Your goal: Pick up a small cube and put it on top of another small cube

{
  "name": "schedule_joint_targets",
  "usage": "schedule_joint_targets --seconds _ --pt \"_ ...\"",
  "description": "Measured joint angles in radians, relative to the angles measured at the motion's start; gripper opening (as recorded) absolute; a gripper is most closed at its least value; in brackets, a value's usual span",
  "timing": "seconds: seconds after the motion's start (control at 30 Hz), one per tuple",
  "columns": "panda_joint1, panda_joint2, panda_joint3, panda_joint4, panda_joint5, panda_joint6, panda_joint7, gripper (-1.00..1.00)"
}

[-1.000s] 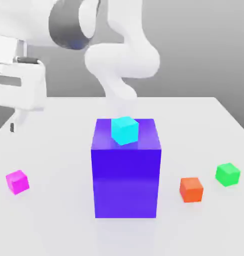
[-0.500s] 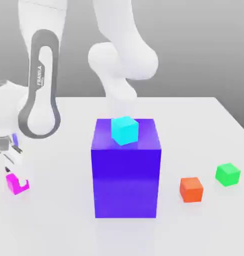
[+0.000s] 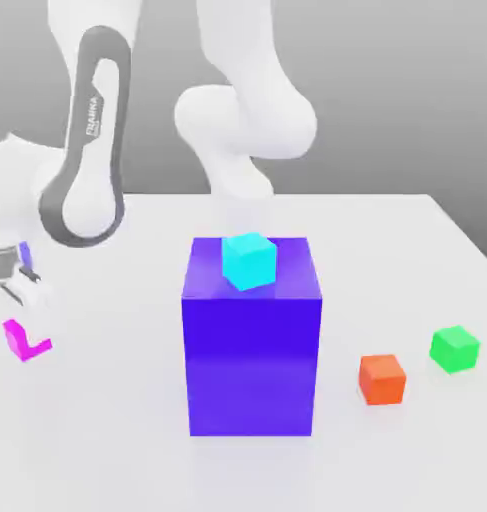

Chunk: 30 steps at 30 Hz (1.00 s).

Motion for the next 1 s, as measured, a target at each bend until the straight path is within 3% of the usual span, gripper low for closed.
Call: schedule_joint_targets --seconds 1.0 --pt "1.031 -0.141 0.495 0.129 -0.009 -0.089 1.301 -1.00"
